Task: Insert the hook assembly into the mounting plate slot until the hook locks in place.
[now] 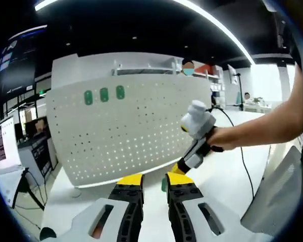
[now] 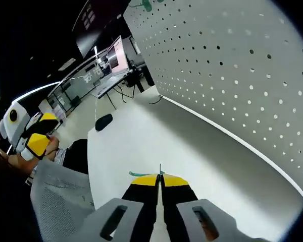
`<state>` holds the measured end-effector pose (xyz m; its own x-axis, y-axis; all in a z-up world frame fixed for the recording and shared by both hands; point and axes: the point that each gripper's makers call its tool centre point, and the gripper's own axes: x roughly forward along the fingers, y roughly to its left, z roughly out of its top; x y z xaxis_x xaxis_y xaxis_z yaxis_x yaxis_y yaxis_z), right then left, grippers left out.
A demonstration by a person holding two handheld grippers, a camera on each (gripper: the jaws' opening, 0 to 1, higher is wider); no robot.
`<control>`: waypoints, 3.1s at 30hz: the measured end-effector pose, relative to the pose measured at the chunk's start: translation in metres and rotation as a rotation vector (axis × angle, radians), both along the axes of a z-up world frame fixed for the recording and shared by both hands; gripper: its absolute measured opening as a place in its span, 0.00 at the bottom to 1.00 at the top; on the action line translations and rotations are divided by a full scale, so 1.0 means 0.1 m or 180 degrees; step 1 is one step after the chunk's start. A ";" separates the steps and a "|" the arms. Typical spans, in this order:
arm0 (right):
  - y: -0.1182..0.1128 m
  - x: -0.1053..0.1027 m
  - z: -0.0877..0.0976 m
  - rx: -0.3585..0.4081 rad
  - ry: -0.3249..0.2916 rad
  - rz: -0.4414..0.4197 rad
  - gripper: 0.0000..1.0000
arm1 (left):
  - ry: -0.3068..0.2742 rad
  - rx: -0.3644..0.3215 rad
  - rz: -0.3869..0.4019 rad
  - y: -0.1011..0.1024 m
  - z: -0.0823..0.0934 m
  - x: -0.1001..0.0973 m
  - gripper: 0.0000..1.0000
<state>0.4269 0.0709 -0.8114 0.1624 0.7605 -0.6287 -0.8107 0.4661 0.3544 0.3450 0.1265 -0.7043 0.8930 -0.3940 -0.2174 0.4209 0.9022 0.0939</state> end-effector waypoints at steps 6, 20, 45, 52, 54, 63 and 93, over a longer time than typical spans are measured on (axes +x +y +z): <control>0.02 -0.11 0.23 0.0037 -0.0066 0.0011 0.00 | 0.0092 0.0106 -0.0200 -0.13 -0.13 0.00 0.17; 0.13 -0.43 0.74 0.0133 -0.0357 0.0101 0.00 | 0.0019 0.0406 -0.0429 -0.32 -0.20 0.10 0.18; 0.13 -0.66 0.93 0.0144 -0.0423 0.0087 0.00 | -0.0213 0.0821 -0.0532 -0.41 -0.19 0.12 0.08; 0.12 -0.67 0.94 0.0141 -0.0395 0.0067 0.00 | -0.0256 0.0882 -0.0591 -0.44 -0.20 0.11 0.04; 0.12 -0.67 0.94 0.0144 -0.0381 0.0057 0.00 | -0.0258 0.0884 -0.0600 -0.45 -0.20 0.11 0.04; 0.11 -0.67 0.93 0.0169 -0.0302 0.0031 0.00 | -0.0264 0.0891 -0.0628 -0.45 -0.20 0.11 0.03; 0.16 -0.68 0.97 0.0347 -0.0389 0.0162 0.05 | -0.0202 0.0714 -0.0557 -0.40 -0.18 0.13 0.02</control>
